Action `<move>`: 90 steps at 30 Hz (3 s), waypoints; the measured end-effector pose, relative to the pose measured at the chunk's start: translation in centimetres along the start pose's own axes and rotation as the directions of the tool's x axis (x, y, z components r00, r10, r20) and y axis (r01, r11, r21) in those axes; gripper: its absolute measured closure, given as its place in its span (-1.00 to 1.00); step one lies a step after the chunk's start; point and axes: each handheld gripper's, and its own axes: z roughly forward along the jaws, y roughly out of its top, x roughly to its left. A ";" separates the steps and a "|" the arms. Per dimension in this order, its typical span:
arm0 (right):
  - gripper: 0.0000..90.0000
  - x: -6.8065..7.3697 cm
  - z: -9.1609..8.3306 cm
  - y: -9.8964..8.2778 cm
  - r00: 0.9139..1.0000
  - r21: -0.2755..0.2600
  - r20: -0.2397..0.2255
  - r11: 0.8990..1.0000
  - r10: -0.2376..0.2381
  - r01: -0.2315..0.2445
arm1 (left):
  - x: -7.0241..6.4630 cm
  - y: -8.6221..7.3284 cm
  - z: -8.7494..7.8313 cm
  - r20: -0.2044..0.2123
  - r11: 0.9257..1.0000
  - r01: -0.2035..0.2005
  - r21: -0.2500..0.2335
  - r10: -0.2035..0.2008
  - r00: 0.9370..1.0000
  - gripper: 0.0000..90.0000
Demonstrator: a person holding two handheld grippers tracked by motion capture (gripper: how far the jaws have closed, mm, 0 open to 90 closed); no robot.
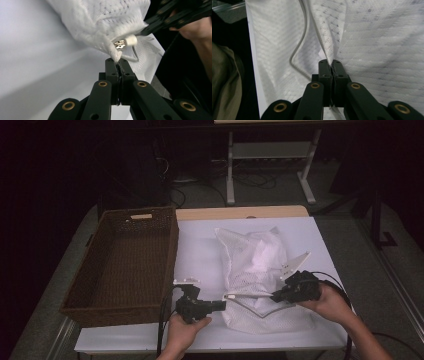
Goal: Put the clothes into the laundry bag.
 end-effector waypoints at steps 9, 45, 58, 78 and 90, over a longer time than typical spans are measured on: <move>0.64 0.3 -0.5 0.7 0.999 -0.027 -0.053 1.000 -0.003 0.001 | 0.8 -0.2 0.5 0.033 0.999 0.046 0.027 -0.047 0.998 0.39; 0.35 0.6 1.2 4.1 0.998 -0.002 -0.041 0.999 -0.051 0.051 | 0.3 -1.2 1.8 0.006 0.993 -0.068 0.095 0.068 0.998 0.91; 1.00 1.7 2.2 3.2 0.996 0.055 -0.028 0.994 -0.088 0.090 | -0.4 -2.2 0.0 0.015 0.991 -0.112 0.071 0.111 0.994 0.94; 0.54 3.8 1.8 4.8 0.990 -0.054 -0.041 0.990 -0.136 0.134 | -0.6 -2.7 0.6 0.000 0.989 -0.106 0.103 0.106 0.994 0.60; 0.43 4.4 2.4 5.6 0.987 -0.061 -0.044 0.986 -0.156 0.153 | -0.6 -2.7 0.4 -0.009 0.991 -0.096 0.094 0.097 0.995 0.49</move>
